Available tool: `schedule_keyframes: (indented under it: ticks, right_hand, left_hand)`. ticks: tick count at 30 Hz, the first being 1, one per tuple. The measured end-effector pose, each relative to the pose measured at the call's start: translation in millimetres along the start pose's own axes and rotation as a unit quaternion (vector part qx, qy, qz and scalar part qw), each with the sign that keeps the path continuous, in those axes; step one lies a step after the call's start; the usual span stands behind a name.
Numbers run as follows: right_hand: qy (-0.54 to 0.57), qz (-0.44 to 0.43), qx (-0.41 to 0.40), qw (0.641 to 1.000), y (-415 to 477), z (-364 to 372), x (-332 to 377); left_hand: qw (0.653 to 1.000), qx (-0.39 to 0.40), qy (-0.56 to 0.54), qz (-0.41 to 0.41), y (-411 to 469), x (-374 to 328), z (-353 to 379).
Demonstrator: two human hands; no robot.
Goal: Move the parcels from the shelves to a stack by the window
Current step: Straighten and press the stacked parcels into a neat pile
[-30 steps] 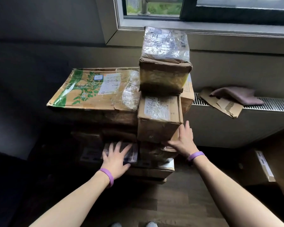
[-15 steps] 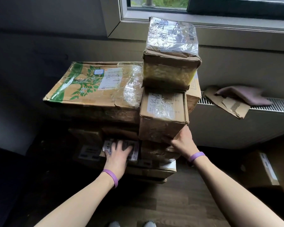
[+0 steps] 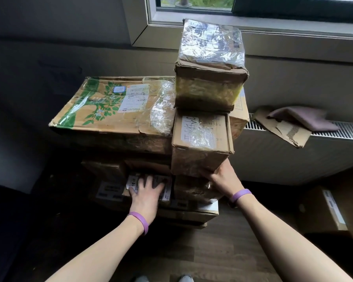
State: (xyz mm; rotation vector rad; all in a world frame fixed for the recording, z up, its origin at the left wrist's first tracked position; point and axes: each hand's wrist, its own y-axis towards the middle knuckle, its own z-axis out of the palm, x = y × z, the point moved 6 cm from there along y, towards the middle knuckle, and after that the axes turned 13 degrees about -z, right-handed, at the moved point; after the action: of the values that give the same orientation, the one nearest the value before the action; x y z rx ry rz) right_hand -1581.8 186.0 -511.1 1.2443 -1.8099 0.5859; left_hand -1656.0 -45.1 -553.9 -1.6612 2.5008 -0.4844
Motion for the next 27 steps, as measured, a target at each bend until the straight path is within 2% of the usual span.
schedule_keyframes:
  ticks: [5,7,9,11,13,15,17,19,21,24,27]
  right_hand:
    - [-0.069,-0.004,-0.005,0.998,0,-3,6]
    - [-0.074,-0.006,-0.01,0.997,-1,-5,10]
    - [-0.071,-0.001,-0.017,0.997,-4,-7,15]
    - [-0.067,0.013,-0.022,0.997,-7,-8,19]
    - [-0.065,0.024,-0.02,0.997,-8,-9,23]
    - [-0.059,0.025,-0.007,0.998,-7,-9,30]
    - [-0.031,0.03,0.004,0.999,-7,-8,31]
    - [-0.029,0.055,0.016,0.998,-10,-9,29]
    - [-0.049,0.071,0.031,0.996,-9,-9,27]
    - [-0.093,0.072,0.046,0.992,-8,-7,26]
    - [-0.116,0.07,0.036,0.99,-7,-6,26]
  left_hand:
    - [0.999,0.042,-0.029,0.019,-1,4,-2]
    - [0.996,0.02,-0.074,0.041,-6,8,-12]
    - [0.977,-0.076,-0.183,0.08,-13,14,-38]
    - [0.933,-0.212,-0.268,0.115,-19,24,-69]
    - [0.892,-0.328,-0.285,0.125,-21,32,-100]
    - [0.871,-0.386,-0.289,0.097,-15,37,-129]
    - [0.886,-0.378,-0.26,0.062,-2,36,-151]
    - [0.939,-0.291,-0.183,0.028,16,29,-161]
    - [0.967,-0.216,-0.133,0.009,33,25,-164]
    - [0.977,-0.175,-0.121,0.014,42,20,-161]
    - [0.976,-0.188,-0.112,0.011,42,18,-162]
